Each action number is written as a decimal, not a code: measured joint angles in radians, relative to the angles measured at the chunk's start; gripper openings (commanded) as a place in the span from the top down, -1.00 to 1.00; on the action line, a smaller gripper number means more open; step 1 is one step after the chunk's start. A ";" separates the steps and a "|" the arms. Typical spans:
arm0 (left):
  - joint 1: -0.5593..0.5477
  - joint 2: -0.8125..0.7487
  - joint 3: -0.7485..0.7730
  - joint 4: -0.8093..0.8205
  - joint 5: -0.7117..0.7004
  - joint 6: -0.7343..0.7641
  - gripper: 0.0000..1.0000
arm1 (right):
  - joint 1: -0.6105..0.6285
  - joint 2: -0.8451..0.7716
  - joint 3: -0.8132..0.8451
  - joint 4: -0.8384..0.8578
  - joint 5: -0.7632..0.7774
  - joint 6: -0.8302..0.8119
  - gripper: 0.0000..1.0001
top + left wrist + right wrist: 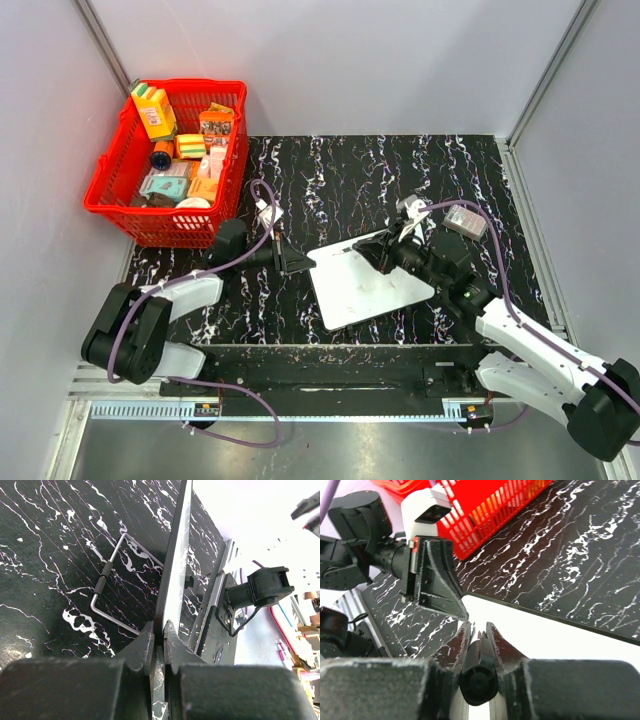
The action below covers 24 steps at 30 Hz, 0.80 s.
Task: Write a sentence on the whiteboard
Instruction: Write on the whiteboard at the whiteboard stand.
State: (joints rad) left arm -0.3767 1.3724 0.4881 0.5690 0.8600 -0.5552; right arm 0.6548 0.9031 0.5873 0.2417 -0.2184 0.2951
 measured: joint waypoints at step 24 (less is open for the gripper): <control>0.029 -0.039 -0.031 -0.026 -0.004 0.003 1.00 | 0.245 0.039 -0.039 0.092 0.294 -0.087 1.00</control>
State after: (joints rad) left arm -0.3473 1.3331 0.4576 0.5434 0.8562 -0.5522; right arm 0.8997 0.9417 0.5488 0.3340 0.0761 0.2081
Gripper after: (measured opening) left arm 0.079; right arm 0.194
